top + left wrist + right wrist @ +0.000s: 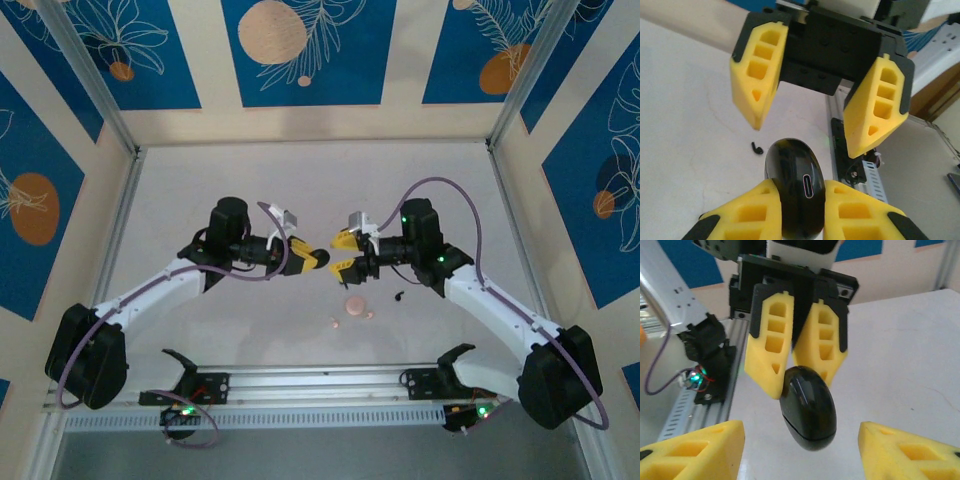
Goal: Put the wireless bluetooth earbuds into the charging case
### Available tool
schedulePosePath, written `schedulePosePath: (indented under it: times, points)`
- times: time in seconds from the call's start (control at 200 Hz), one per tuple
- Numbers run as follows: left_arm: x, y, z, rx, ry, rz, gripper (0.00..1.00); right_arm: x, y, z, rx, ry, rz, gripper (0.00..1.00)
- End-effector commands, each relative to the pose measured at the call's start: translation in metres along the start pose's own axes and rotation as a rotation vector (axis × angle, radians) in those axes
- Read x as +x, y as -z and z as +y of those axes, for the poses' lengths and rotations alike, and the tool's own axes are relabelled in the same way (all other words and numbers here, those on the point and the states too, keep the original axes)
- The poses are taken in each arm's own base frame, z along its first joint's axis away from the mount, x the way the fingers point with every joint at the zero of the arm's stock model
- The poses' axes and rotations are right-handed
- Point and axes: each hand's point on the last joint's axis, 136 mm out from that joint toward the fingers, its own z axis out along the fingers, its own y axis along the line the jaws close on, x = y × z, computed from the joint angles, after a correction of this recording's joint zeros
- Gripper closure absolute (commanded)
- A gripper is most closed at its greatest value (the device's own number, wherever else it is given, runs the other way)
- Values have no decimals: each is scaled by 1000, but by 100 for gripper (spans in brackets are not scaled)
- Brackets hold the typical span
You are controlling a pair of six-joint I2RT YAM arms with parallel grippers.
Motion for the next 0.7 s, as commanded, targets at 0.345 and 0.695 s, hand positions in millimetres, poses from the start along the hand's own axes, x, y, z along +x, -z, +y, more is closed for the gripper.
schedulePosePath:
  times: [0.345, 0.695]
  points:
    - [-39, 12, -20, 39, -149, -241, 83, -23, 9, -5, -39, -117, -130, 45]
    - [-68, 20, -37, 122, -205, -402, 84, -37, 6, -6, -82, -200, -178, 45]
